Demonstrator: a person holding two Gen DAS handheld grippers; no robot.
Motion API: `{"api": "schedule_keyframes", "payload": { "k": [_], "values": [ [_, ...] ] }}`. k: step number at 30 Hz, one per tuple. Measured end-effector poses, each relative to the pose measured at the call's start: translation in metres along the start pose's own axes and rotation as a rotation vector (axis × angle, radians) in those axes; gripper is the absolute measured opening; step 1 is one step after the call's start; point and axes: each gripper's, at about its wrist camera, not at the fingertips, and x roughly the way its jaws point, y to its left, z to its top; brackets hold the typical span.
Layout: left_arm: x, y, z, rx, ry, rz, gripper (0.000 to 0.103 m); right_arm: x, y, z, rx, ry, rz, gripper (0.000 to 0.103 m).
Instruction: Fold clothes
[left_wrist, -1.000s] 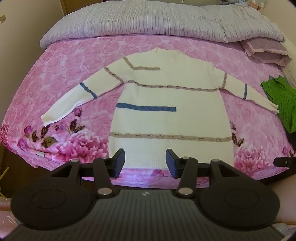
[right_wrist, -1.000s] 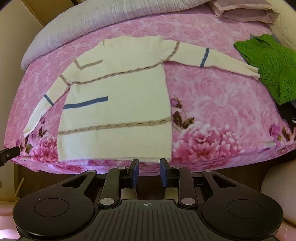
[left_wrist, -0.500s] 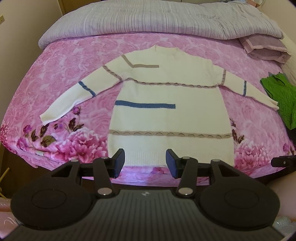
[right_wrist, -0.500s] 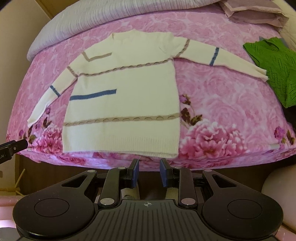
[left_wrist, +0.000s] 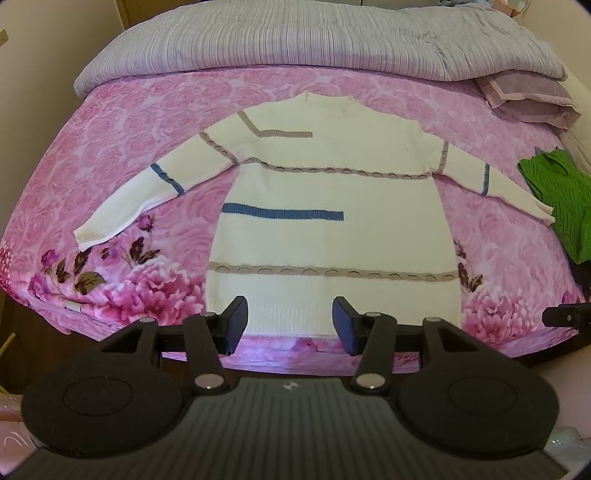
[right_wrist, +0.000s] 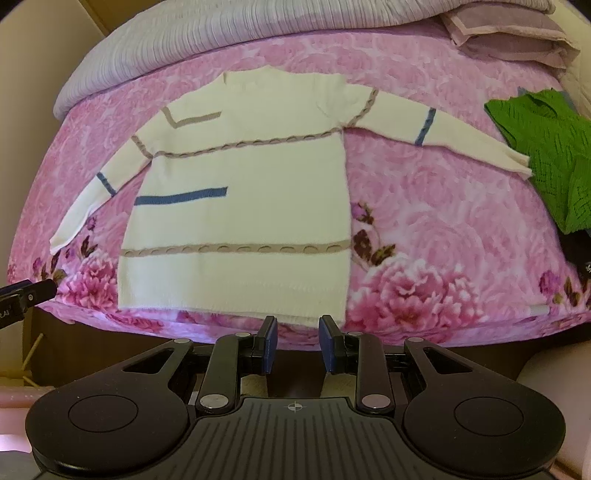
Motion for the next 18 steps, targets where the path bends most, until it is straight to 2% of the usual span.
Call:
{"api": "schedule_keyframes", "payload": {
  "k": [8, 18],
  "values": [
    [-0.001, -0.012, 0.01, -0.009, -0.009, 0.017, 0.047, -0.002, -0.007, 0.016, -0.036, -0.011, 0.003, 0.029],
    [-0.004, -0.023, 0.015, -0.096, -0.011, 0.077, 0.048, -0.002, -0.018, 0.039, -0.134, -0.013, 0.032, 0.029]
  ]
}}
